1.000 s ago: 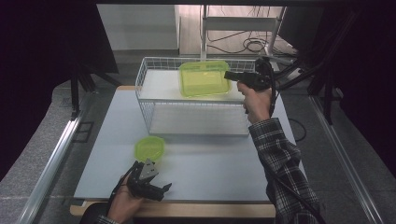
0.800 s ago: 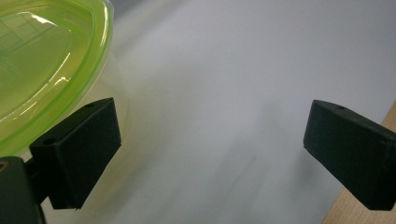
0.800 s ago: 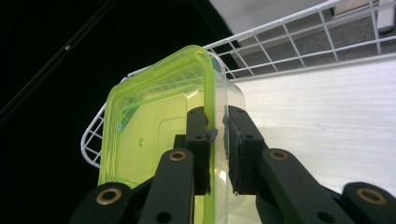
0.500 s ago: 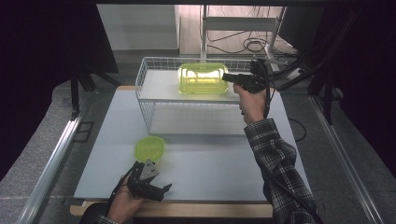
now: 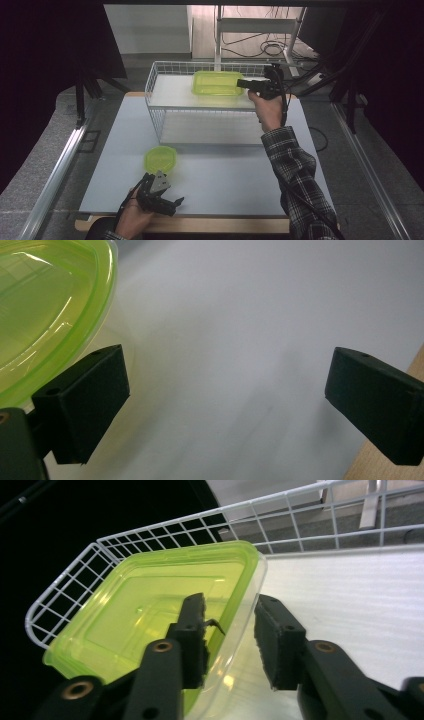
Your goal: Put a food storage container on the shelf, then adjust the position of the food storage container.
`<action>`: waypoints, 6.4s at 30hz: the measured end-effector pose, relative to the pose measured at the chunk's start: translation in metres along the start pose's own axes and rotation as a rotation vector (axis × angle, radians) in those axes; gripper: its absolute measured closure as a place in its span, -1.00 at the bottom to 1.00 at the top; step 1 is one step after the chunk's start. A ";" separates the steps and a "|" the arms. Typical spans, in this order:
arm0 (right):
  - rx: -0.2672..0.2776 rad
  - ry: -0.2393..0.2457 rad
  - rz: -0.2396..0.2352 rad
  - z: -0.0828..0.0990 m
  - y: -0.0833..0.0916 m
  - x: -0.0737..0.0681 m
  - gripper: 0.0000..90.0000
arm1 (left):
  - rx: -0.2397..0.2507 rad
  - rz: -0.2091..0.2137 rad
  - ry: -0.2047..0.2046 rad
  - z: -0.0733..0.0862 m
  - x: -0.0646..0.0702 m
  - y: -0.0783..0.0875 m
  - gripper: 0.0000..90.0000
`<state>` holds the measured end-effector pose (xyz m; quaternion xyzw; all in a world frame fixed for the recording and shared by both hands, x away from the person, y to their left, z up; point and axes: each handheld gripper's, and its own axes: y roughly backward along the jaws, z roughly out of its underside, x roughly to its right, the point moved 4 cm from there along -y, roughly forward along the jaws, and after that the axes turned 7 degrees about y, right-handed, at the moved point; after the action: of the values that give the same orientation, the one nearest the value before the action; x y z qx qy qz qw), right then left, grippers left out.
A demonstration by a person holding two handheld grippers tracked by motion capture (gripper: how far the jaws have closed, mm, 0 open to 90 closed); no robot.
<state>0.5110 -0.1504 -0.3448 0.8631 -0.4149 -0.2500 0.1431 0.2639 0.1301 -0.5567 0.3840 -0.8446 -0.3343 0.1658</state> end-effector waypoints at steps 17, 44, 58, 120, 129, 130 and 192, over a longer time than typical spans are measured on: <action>-0.005 0.138 -0.044 0.002 0.021 -0.013 -0.29 | 0.043 0.003 0.038 -0.001 -0.005 0.003 -0.91; -0.032 0.338 -0.083 0.051 0.054 -0.036 -0.74 | 0.054 -0.001 0.076 -0.002 -0.010 0.005 -0.90; -0.074 0.393 -0.129 0.093 0.063 -0.038 -0.92 | 0.045 -0.004 0.071 -0.002 -0.008 0.004 -0.91; -0.218 0.478 0.013 0.243 0.071 0.010 -0.99 | -0.009 0.008 0.084 -0.001 -0.005 0.001 -0.91; -0.220 0.464 0.019 0.245 0.069 0.014 -0.99 | 0.012 -0.034 0.073 -0.008 -0.012 0.019 -0.67; -0.222 0.462 0.019 0.245 0.068 0.013 -0.99 | 0.011 -0.028 0.078 -0.009 -0.014 0.021 -0.59; -0.293 0.472 0.044 0.256 0.058 0.023 -0.94 | 0.062 -0.148 0.253 -0.030 -0.095 0.007 1.00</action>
<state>0.3448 -0.2141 -0.5396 0.8584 -0.3483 -0.0963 0.3642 0.3378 0.1928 -0.5324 0.4892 -0.7962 -0.2683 0.2338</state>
